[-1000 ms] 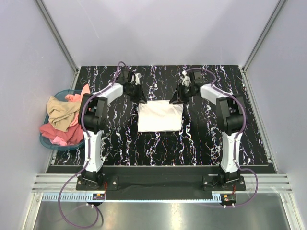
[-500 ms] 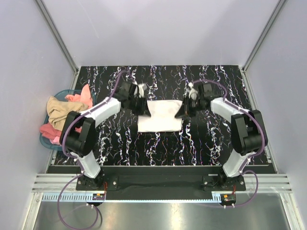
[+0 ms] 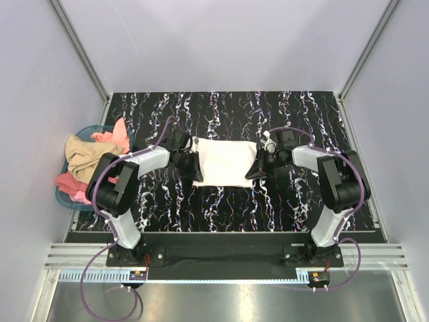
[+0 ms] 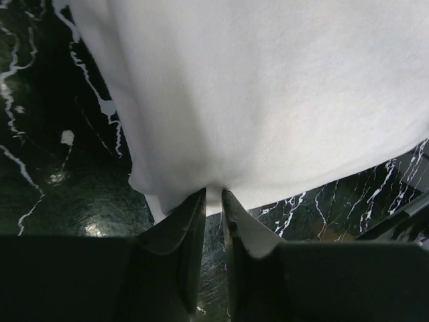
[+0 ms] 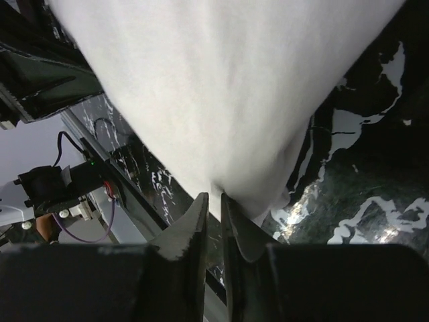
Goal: Fold and stack the t-shirts
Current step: Fold the tshirt
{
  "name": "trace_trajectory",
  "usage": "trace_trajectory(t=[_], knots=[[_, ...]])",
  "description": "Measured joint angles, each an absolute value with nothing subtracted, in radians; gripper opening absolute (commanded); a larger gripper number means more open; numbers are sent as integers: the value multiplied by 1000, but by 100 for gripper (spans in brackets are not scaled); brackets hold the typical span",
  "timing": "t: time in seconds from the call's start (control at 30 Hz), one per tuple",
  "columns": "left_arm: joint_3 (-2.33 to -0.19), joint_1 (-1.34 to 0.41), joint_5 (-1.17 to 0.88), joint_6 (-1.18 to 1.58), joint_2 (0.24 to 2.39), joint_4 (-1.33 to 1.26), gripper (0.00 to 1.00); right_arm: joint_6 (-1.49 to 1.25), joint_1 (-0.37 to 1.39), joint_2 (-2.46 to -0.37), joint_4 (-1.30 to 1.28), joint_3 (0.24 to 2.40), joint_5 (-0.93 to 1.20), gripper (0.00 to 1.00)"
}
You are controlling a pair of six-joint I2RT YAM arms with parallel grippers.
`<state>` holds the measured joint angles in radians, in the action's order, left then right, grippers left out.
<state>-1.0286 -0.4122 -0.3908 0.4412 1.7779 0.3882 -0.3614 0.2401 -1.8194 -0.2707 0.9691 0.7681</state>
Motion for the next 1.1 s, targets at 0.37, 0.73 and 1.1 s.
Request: trace_trajectory(t=[0.37,0.73,1.1], knots=[[-1299,-399,-338,415,1832,470,23,-360,237,-1811,-274,1090,744,20],[-1474,-292,-332,376,2064,485,22,-333,193,-1989,-259,1163,754,28],[-1424,-294,-351,351,1846,537,27,-392,149,-1820,-284,1212,627,66]])
